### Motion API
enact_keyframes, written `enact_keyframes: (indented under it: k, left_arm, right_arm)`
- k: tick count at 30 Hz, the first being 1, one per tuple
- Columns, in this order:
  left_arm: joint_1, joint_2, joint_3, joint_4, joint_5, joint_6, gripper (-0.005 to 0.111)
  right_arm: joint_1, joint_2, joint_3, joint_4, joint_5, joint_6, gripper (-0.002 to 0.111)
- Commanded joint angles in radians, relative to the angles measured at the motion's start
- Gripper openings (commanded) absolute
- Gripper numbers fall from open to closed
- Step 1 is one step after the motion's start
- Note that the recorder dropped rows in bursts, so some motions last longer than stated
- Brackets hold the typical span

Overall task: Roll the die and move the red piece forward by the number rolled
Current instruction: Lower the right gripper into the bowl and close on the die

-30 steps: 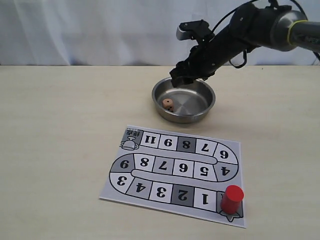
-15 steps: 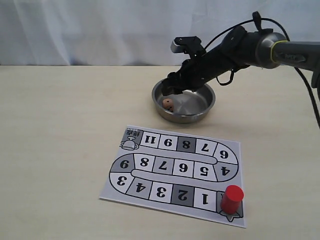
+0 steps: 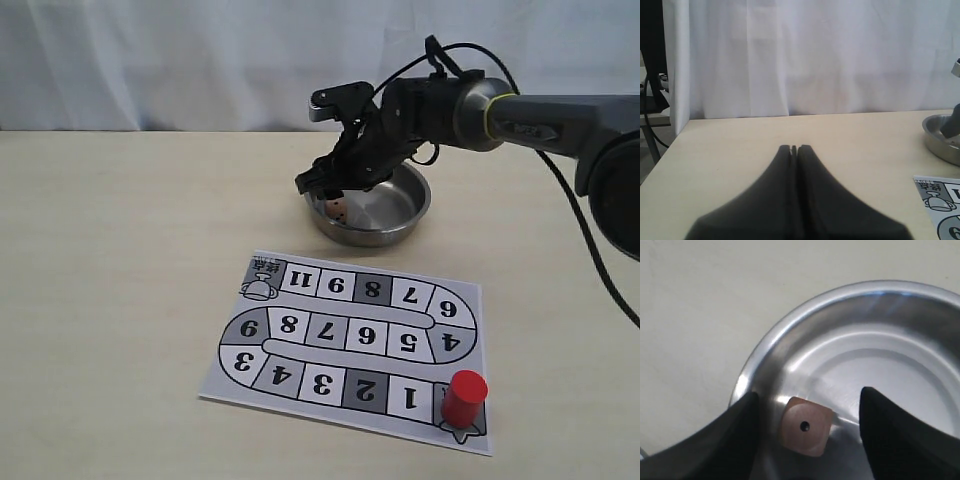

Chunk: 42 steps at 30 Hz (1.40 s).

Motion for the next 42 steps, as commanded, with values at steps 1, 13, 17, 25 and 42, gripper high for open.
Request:
enact_keyframes:
  k: [1,13,17,25,42]
  left_arm:
    - [-0.002,-0.002,0.003,-0.005,-0.004,-0.007,0.0]
    - [-0.002,-0.002,0.003,-0.005,-0.004,-0.007,0.0]
    - [-0.002,-0.002,0.003,-0.005,-0.004,-0.007,0.0]
    - [-0.002,-0.002,0.003,-0.005,-0.004,-0.007,0.0]
    - [-0.002,-0.002,0.003,-0.005,-0.004,-0.007,0.0]
  right_arm:
    - [0.001,-0.002,-0.005,-0.065,-0.024,0.07,0.056]
    - [0.001,0.037,-0.005,0.002,-0.032,0.068,0.056]
    - [0.001,0.037,-0.005,0.035,-0.032,0.068,0.056]
    - [-0.001,0.047,-0.005,0.033,-0.012,0.068,0.055]
    - [-0.001,0.053,-0.005,-0.015,-0.001,0.068,0.032]
